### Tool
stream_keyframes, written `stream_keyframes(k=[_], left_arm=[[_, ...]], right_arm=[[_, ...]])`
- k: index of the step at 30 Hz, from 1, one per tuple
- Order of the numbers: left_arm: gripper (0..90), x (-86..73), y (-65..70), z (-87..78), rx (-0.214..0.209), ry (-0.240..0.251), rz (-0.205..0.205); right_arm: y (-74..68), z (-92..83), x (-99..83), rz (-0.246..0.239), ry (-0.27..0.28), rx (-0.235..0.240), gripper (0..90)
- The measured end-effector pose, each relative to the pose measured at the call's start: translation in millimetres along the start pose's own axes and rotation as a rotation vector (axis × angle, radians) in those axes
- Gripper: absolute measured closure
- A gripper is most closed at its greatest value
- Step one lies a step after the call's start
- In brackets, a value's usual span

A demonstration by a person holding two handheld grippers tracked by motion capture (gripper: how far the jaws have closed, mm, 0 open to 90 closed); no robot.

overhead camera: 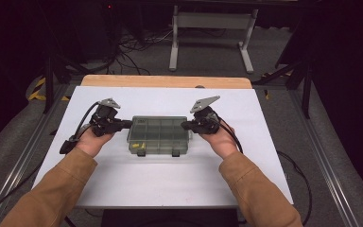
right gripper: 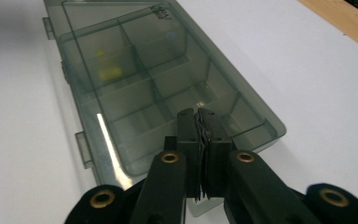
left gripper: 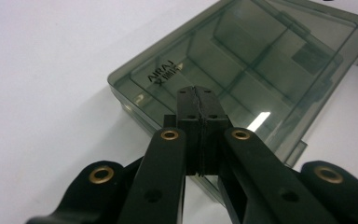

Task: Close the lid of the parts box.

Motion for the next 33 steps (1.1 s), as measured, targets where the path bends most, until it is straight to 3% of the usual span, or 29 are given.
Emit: stream_keyframes(k=[6, 14, 19, 21, 33], left_arm=[[89.5, -4.7, 5.6, 2.1, -0.002, -0.051, 0.016], [89.5, -10.7, 9.2, 5.5, -0.025, -0.107, 0.005], [89.5, -14.5, 10.0, 7.6, -0.015, -0.154, 0.029], [89.5, -15.5, 9.2, 8.0, -0.005, -0.164, 0.037], [89.5, -20.4, 8.7, 12.9, -0.035, -0.213, 0.028]], right_arm=[[-12.3, -0.4, -3.1, -0.023, -0.038, 0.025, 88.4], [-16.4, 1.2, -7.4, -0.025, -0.080, 0.042, 88.4], [-19.0, 2.2, -9.6, -0.028, -0.103, 0.052, 88.4], [-19.9, 2.6, -10.7, -0.030, -0.113, 0.056, 88.3], [-22.8, 5.1, -15.4, -0.041, -0.155, 0.070, 88.4]])
Point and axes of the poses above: each handheld gripper's, and its own axes: z roughly forward along the jaws, x roughly out of its top, y roughly to its right, the point moved 7 cm from there along z, roughly forward along the jaws, and after that the axes turned 11 degrees about -x, right-handed, at the moved point
